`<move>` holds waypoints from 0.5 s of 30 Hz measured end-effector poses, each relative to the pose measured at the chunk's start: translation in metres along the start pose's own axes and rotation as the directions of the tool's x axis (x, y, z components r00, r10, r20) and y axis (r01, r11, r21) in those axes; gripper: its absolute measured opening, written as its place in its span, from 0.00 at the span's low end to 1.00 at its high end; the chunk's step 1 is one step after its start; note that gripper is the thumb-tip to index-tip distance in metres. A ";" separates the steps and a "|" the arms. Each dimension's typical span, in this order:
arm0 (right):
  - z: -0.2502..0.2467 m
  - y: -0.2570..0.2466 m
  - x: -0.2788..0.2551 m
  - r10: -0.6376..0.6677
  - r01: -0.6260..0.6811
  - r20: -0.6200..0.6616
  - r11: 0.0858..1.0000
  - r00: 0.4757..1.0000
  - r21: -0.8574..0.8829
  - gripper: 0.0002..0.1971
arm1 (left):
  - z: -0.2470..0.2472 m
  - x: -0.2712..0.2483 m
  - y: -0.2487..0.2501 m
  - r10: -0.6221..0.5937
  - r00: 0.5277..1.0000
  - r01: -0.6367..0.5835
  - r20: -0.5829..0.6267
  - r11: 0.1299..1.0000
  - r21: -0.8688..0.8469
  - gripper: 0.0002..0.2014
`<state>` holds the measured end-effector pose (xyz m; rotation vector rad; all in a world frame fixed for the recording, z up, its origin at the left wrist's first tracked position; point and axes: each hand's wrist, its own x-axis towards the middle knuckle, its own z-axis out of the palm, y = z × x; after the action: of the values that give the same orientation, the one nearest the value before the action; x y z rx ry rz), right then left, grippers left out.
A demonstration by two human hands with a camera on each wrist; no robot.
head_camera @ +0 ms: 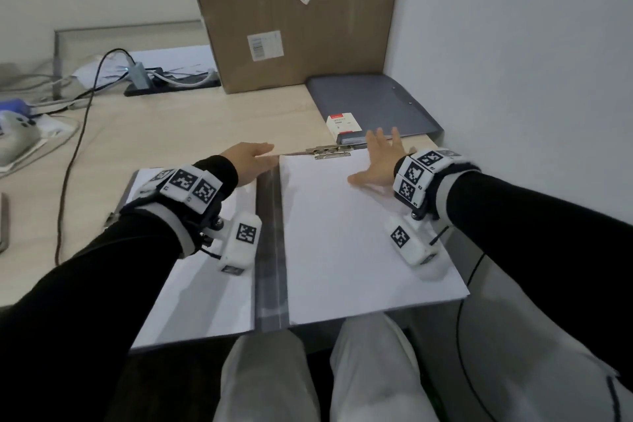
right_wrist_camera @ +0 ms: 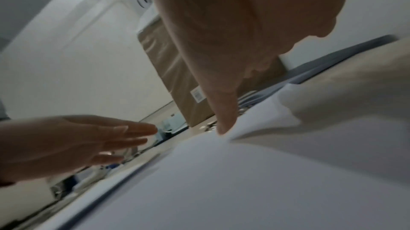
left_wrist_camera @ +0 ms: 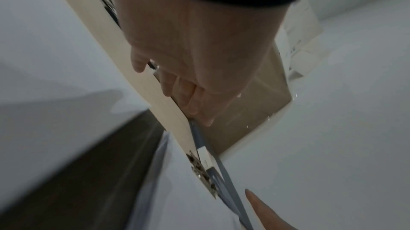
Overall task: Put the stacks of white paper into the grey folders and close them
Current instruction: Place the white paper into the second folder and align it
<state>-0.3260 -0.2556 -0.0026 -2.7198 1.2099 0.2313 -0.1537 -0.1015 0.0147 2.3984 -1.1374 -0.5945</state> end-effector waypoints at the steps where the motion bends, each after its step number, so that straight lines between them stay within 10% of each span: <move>1: -0.005 -0.012 0.000 -0.029 0.029 -0.008 0.999 1.000 0.029 0.48 | -0.007 -0.009 -0.012 -0.036 0.999 0.035 -0.031 0.999 -0.035 0.24; 8: -0.008 -0.124 -0.045 -0.331 0.318 0.181 0.943 0.926 0.099 0.44 | -0.043 -0.080 -0.100 -0.356 0.899 0.325 -0.255 0.933 -0.157 0.22; 15: 0.035 -0.161 -0.055 -0.301 0.361 0.321 0.921 0.898 -0.147 0.50 | -0.041 -0.132 -0.157 -0.561 0.777 0.582 -0.286 0.813 -0.013 0.27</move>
<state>-0.2448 -0.1019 -0.0133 -2.8689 0.6588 0.7181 -0.1104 0.1017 -0.0102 2.7877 -0.2939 -0.3694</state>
